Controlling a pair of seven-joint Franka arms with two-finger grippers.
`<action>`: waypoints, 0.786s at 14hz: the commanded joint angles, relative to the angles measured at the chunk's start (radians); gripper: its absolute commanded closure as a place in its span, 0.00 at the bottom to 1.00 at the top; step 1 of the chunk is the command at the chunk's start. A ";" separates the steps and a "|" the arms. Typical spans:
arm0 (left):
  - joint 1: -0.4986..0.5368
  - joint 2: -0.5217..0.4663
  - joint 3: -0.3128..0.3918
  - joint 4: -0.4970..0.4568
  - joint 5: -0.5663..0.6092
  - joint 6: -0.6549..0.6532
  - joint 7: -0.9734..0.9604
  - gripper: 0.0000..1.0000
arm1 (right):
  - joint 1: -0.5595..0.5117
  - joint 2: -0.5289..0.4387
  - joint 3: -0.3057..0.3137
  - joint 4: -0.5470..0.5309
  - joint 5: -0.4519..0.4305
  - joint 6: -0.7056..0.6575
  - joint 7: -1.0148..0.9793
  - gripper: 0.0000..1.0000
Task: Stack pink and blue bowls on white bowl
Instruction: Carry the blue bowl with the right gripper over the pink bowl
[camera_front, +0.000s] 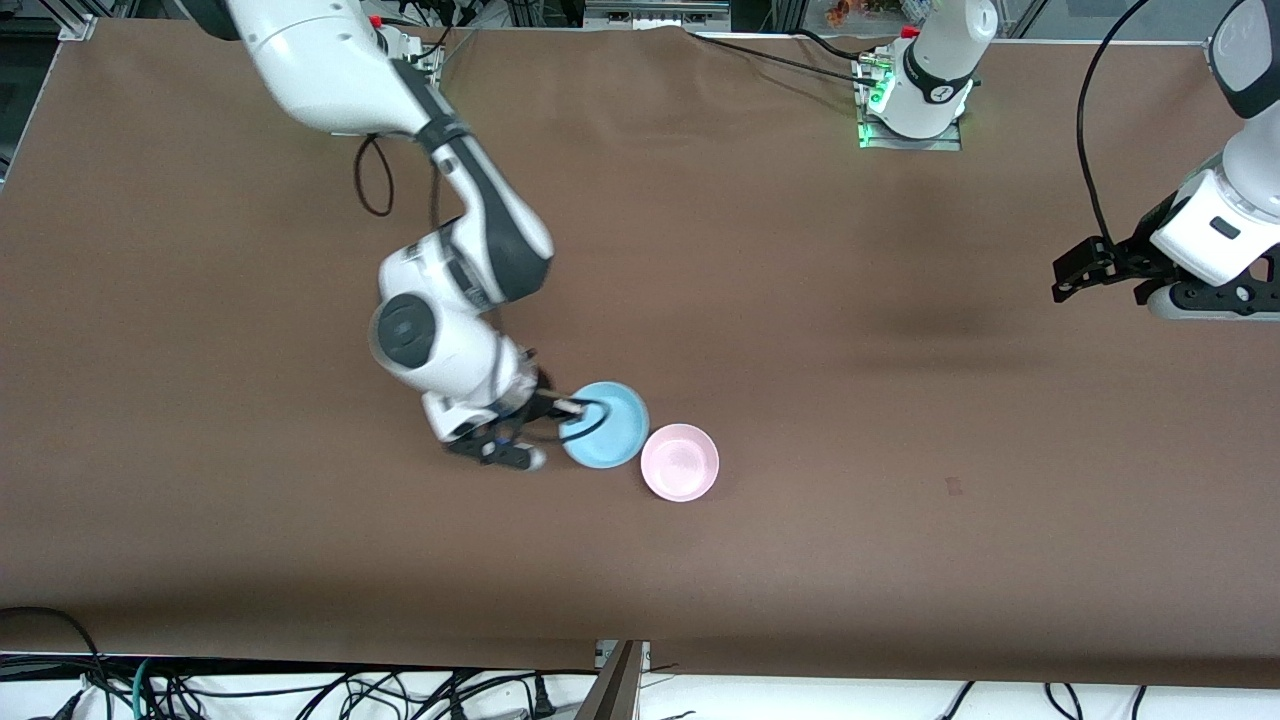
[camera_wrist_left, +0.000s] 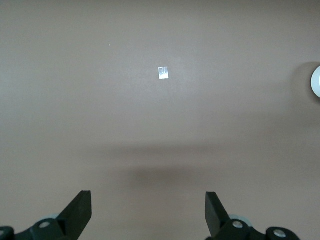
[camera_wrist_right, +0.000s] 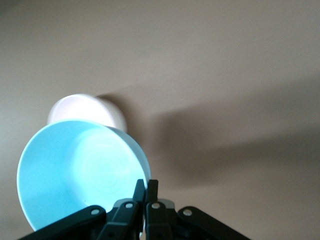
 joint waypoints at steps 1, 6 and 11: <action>-0.004 0.008 0.001 0.013 0.000 -0.026 0.004 0.00 | 0.052 0.082 -0.005 0.095 0.000 0.072 0.109 1.00; -0.004 0.031 0.003 0.015 0.000 -0.016 0.009 0.00 | 0.097 0.231 -0.016 0.235 -0.006 0.178 0.200 1.00; -0.002 0.038 0.003 0.015 0.000 -0.016 0.009 0.00 | 0.102 0.257 -0.014 0.236 -0.066 0.207 0.193 1.00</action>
